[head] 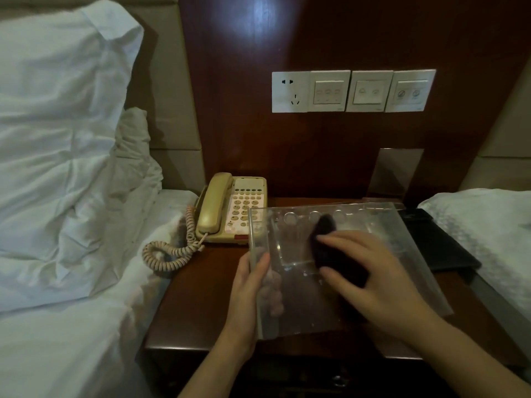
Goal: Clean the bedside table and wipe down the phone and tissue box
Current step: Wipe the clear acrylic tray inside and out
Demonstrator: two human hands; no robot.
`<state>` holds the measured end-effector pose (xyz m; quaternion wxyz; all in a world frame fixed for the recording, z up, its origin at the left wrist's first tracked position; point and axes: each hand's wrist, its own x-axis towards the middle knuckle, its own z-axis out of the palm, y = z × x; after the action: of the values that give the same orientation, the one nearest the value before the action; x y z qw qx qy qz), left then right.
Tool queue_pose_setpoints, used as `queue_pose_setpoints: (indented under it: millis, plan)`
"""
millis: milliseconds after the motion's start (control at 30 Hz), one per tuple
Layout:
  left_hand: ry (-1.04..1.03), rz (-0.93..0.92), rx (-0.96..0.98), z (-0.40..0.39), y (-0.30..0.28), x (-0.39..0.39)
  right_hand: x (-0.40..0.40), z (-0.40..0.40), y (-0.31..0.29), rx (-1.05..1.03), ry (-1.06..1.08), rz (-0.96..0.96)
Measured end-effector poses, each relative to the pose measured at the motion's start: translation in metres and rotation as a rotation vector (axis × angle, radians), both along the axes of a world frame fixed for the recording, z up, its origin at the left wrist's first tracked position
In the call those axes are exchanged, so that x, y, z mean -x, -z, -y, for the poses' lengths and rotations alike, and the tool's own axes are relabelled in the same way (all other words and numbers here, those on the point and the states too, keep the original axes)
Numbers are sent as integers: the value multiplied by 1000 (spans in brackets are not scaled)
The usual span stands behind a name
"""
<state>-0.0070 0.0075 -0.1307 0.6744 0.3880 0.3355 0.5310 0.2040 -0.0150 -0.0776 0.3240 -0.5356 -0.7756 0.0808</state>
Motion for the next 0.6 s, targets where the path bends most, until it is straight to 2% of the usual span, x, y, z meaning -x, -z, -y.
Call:
queue_pose_setpoints:
  millis: [100,167,267,400,467,533,600]
  plan:
    - [25,19,-18,-3,4,-3,-45,-7,4,-45,398,-81]
    - [17,15,-35,-1,4,-5,-50,-17,-2,-12,529,-109]
    - [16,-19,-50,-2,7,-5,-8,-35,-10,33,414,-73]
    - [4,-5,-4,-4,10,-6,80,-39,-22,-8,-35,10]
    - [-23,18,29,-4,10,-4,97,-36,-24,-5,-165,62]
    - [14,11,54,-3,8,-4,89,-39,-22,-10,-173,54]
    - [82,30,69,-2,8,-4,75,-49,-19,-27,-46,10]
